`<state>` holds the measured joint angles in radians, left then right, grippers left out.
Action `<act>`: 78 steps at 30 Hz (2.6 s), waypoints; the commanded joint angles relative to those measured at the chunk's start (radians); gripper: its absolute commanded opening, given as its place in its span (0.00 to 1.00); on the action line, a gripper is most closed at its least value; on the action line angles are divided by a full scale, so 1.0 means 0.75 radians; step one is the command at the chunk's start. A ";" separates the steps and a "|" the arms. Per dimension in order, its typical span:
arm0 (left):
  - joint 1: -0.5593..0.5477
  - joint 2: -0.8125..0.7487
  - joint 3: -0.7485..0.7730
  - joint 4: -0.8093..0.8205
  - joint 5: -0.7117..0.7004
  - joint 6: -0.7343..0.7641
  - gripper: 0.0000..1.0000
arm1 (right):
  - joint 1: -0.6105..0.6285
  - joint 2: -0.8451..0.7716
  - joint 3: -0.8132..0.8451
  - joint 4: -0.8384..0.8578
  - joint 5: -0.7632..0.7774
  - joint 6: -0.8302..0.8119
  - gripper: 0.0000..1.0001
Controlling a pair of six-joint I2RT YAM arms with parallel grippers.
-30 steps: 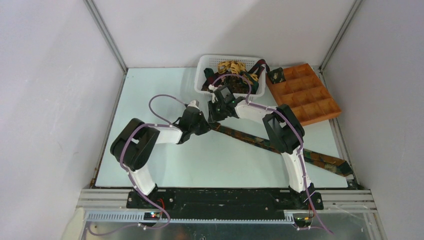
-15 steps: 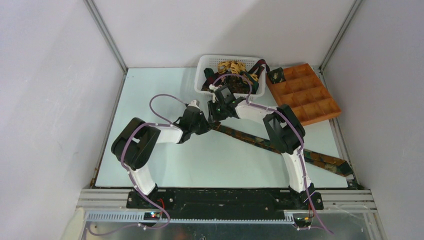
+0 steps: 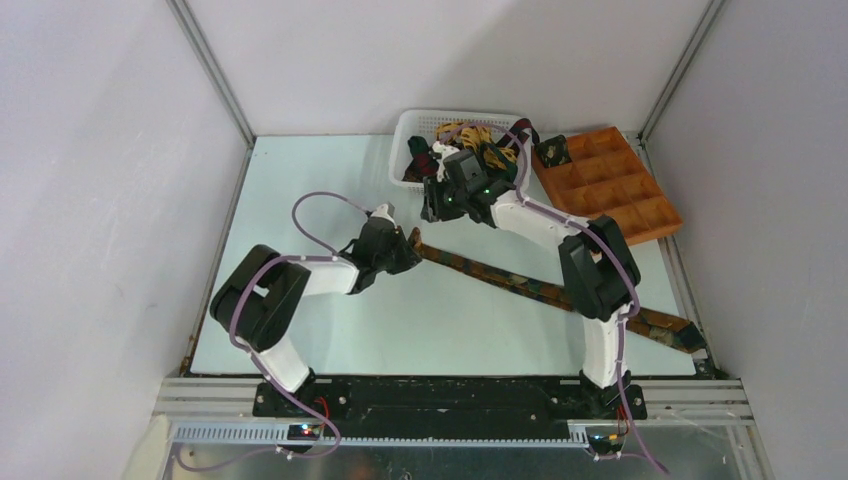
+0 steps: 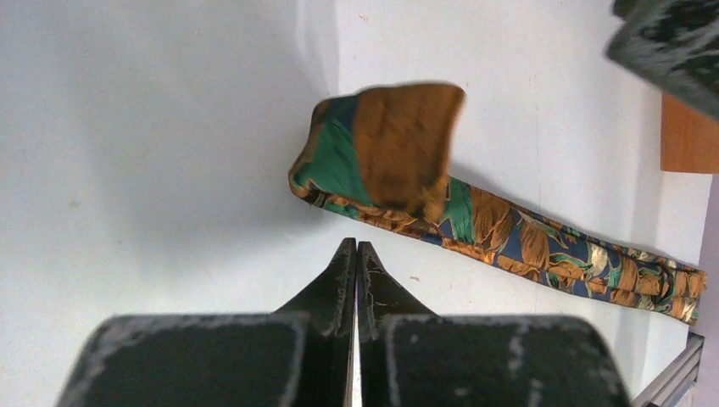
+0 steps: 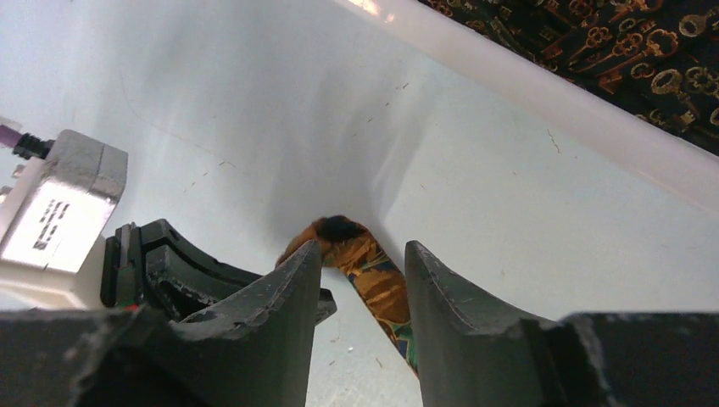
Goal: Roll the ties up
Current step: Roll the tie at the center of the board.
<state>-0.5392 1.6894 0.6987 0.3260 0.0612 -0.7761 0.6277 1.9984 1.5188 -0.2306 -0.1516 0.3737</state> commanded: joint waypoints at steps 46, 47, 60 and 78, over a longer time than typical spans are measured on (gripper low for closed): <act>0.141 -0.762 -0.382 -0.163 -0.221 0.052 0.00 | 0.123 0.183 0.278 -0.318 0.149 0.691 0.56; 0.142 -0.763 -0.383 -0.163 -0.217 0.053 0.00 | 0.125 0.185 0.280 -0.319 0.149 0.690 0.53; 0.159 -0.716 -0.369 -0.127 -0.184 0.052 0.00 | 0.120 0.135 0.180 -0.268 0.153 0.676 0.24; 0.158 -0.541 -0.247 -0.069 -0.114 0.041 0.00 | 0.077 0.016 -0.160 -0.027 0.127 0.745 0.06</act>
<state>-0.4248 1.2568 0.4549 0.2226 -0.0437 -0.7429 0.6895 2.0605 1.4147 -0.3096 -0.0639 0.9112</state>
